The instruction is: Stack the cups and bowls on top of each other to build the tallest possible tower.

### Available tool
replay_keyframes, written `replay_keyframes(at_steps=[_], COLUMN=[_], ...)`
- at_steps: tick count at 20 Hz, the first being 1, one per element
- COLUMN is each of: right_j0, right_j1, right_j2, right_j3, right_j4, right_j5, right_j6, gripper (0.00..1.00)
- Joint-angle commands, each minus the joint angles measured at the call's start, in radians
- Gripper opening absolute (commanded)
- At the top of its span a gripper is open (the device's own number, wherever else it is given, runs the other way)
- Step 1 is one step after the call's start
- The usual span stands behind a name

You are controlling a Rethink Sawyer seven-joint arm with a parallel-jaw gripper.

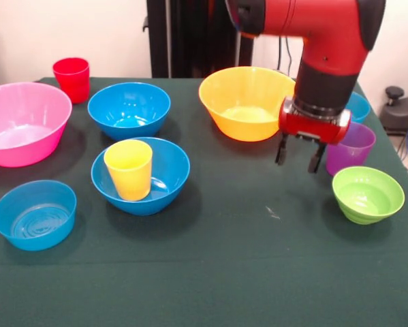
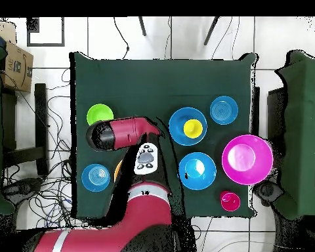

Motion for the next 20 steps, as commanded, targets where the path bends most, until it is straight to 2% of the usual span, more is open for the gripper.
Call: replay_keyframes(at_steps=[1,4,20], right_j0=[0.002,0.008,0.006], right_j1=[0.131,0.147,0.038], right_j2=[0.118,0.117,0.120], right_j3=[-0.124,-0.145,-0.126], right_j4=[-0.068,-0.066,-0.036], right_j5=[-0.028,-0.033,0.110], right_j6=[-0.072,-0.068,-0.087], gripper=[1.00,1.00,1.00])
